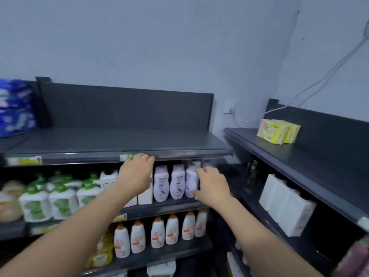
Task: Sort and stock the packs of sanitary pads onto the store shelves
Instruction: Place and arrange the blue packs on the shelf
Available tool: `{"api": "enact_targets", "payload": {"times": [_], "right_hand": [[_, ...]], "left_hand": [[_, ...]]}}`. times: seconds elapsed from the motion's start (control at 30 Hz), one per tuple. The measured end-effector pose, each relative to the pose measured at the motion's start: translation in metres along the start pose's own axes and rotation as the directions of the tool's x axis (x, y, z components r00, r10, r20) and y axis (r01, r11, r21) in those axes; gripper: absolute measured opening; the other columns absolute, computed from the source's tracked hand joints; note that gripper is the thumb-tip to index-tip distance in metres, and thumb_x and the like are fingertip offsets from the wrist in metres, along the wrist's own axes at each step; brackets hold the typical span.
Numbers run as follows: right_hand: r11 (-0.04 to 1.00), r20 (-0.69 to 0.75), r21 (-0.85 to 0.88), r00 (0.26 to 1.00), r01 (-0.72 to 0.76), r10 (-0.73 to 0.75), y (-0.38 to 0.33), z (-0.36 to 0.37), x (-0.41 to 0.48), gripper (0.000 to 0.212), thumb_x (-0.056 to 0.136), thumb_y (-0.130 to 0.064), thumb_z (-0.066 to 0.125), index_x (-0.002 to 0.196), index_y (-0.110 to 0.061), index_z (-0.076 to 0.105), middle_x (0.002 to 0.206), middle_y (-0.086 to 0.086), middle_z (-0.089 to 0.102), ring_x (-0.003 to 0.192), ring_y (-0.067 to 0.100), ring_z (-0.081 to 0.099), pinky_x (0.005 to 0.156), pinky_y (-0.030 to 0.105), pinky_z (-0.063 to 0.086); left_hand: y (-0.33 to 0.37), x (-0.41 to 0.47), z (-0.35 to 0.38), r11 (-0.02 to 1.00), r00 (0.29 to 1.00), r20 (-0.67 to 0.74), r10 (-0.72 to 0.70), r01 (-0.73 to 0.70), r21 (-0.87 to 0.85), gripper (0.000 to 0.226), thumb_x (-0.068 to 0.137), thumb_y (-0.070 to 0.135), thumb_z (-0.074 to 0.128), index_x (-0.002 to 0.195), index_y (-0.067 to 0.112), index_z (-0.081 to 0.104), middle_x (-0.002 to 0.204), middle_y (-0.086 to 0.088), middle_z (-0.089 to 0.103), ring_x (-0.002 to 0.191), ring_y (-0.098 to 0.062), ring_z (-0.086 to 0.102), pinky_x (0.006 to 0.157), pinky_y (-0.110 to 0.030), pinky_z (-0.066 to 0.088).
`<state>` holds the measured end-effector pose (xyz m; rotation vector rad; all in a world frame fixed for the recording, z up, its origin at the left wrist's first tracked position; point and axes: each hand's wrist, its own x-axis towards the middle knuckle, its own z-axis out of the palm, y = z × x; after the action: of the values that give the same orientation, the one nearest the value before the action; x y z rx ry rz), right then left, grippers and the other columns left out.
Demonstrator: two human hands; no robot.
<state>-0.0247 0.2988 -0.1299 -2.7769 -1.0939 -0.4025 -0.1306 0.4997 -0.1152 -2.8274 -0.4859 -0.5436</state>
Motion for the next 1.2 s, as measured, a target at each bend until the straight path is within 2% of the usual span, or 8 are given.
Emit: {"api": "enact_targets", "payload": {"times": [0.13, 0.3, 0.47, 0.77, 0.9, 1.0, 1.2], "right_hand": [[0.992, 0.013, 0.053, 0.993, 0.114, -0.115, -0.086, 0.006, 0.049, 0.06, 0.084, -0.039, 0.065, 0.137, -0.02, 0.042, 0.134, 0.006, 0.046, 0.127, 0.028, 0.04, 0.1, 0.037, 0.037], [0.972, 0.002, 0.082, 0.975, 0.222, -0.223, -0.185, 0.014, 0.099, 0.055, 0.086, -0.042, 0.063, 0.132, -0.018, 0.045, 0.133, 0.006, 0.048, 0.124, 0.027, 0.042, 0.097, 0.038, 0.039], [0.945, 0.002, 0.124, 0.952, 0.304, -0.306, -0.265, 0.02, 0.137, 0.059, 0.086, -0.044, 0.064, 0.135, -0.019, 0.044, 0.135, 0.005, 0.048, 0.127, 0.026, 0.041, 0.101, 0.038, 0.039], [0.883, -0.021, 0.172, 0.898, 0.437, -0.44, -0.367, 0.031, 0.204, 0.061, 0.088, -0.046, 0.063, 0.138, -0.019, 0.042, 0.138, 0.007, 0.046, 0.13, 0.027, 0.038, 0.103, 0.039, 0.037], [0.852, -0.054, 0.174, 0.869, 0.494, -0.492, -0.403, 0.037, 0.244, 0.061, 0.088, -0.046, 0.063, 0.139, -0.019, 0.042, 0.138, 0.006, 0.046, 0.129, 0.027, 0.039, 0.103, 0.039, 0.038], [0.827, -0.081, 0.192, 0.848, 0.528, -0.523, -0.429, 0.041, 0.278, 0.061, 0.089, -0.045, 0.063, 0.139, -0.019, 0.042, 0.137, 0.007, 0.047, 0.129, 0.026, 0.039, 0.103, 0.039, 0.038], [0.791, -0.127, 0.214, 0.819, 0.573, -0.559, -0.479, 0.043, 0.343, 0.058, 0.086, -0.046, 0.065, 0.134, -0.019, 0.046, 0.132, 0.007, 0.05, 0.126, 0.027, 0.042, 0.099, 0.039, 0.04]], "left_hand": [[-0.094, -0.017, 0.002, 0.993, 0.994, 0.003, -0.11, 0.11, 0.032, 0.052, 0.087, 0.037, 0.061, 0.132, 0.019, 0.043, 0.134, 0.002, 0.049, 0.129, -0.02, 0.041, 0.105, -0.034, 0.034], [-0.198, -0.038, 0.003, 0.972, 0.974, 0.011, -0.224, 0.223, 0.07, 0.059, 0.088, 0.038, 0.062, 0.138, 0.016, 0.039, 0.136, 0.0, 0.048, 0.131, -0.021, 0.04, 0.106, -0.034, 0.033], [-0.279, -0.056, 0.005, 0.942, 0.947, 0.023, -0.321, 0.316, 0.115, 0.054, 0.088, 0.037, 0.062, 0.134, 0.016, 0.041, 0.131, -0.001, 0.05, 0.128, -0.022, 0.041, 0.103, -0.035, 0.034], [-0.379, -0.061, 0.019, 0.878, 0.887, 0.003, -0.461, 0.456, 0.147, 0.053, 0.087, 0.036, 0.062, 0.132, 0.015, 0.044, 0.131, -0.002, 0.05, 0.127, -0.022, 0.043, 0.098, -0.034, 0.037], [-0.419, -0.041, 0.024, 0.85, 0.865, -0.031, -0.5, 0.498, 0.171, 0.052, 0.085, 0.041, 0.064, 0.127, 0.016, 0.046, 0.127, -0.003, 0.052, 0.124, -0.023, 0.044, 0.094, -0.035, 0.04], [-0.449, -0.021, 0.025, 0.821, 0.841, -0.059, -0.538, 0.539, 0.189, 0.057, 0.085, 0.043, 0.064, 0.131, 0.016, 0.045, 0.127, -0.003, 0.052, 0.124, -0.024, 0.045, 0.094, -0.037, 0.041], [-0.512, 0.019, 0.027, 0.782, 0.802, -0.115, -0.586, 0.597, 0.178, 0.058, 0.085, 0.038, 0.064, 0.133, 0.012, 0.045, 0.128, -0.006, 0.049, 0.122, -0.026, 0.045, 0.093, -0.04, 0.045]]}}
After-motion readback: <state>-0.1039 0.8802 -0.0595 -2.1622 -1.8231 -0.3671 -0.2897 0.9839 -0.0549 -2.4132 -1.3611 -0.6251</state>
